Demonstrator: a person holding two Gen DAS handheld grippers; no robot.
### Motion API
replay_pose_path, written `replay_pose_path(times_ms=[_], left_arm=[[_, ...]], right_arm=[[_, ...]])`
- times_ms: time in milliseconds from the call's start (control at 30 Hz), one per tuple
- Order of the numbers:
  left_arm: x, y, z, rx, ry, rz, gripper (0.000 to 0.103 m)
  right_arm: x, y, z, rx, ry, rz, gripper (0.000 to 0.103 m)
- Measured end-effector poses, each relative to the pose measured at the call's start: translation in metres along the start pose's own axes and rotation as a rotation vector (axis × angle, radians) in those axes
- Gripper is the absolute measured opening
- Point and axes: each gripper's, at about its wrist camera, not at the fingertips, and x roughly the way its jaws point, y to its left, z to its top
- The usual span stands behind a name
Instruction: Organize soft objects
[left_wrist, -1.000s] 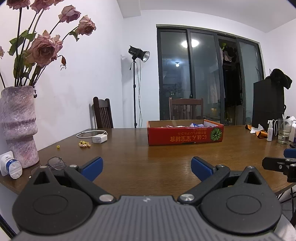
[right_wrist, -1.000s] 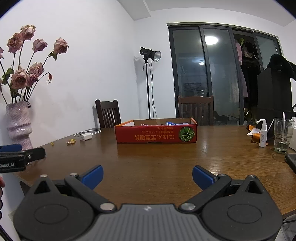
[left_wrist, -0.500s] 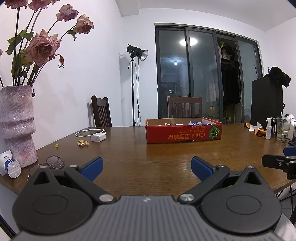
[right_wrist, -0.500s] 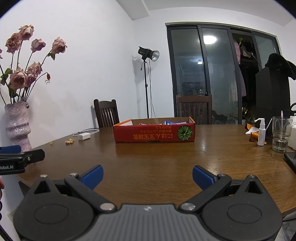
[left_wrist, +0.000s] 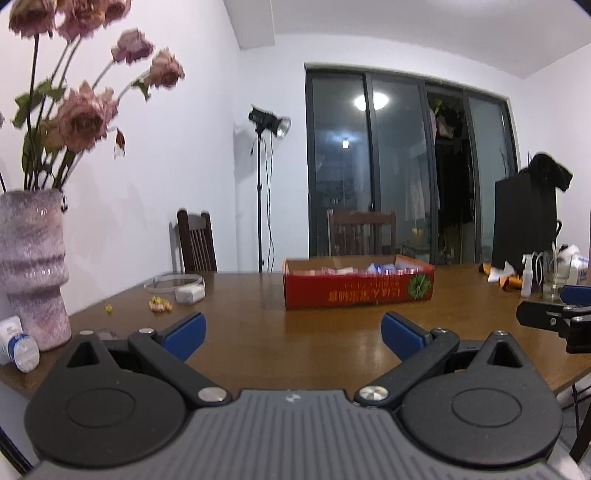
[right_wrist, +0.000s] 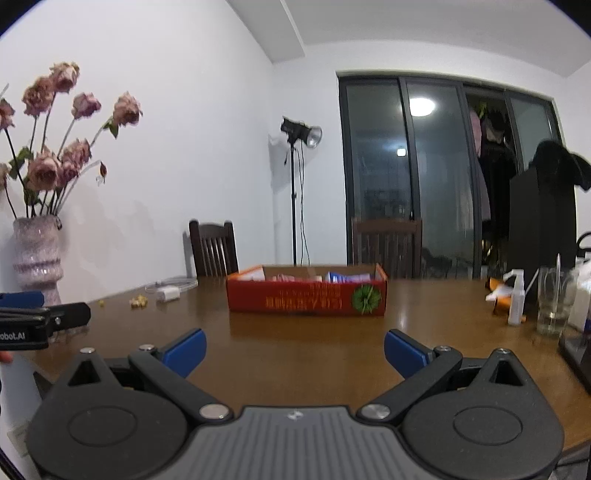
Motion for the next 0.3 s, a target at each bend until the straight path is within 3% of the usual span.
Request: replay_pose_path(times_ms=[300], left_arm=[[0.0012,-0.0025,0.0012,0.002,0.006,-0.004,0.103]], right_arm=[[-0.0028,-0.0035,0.0019,0.008,0.005,-0.015,0.103]])
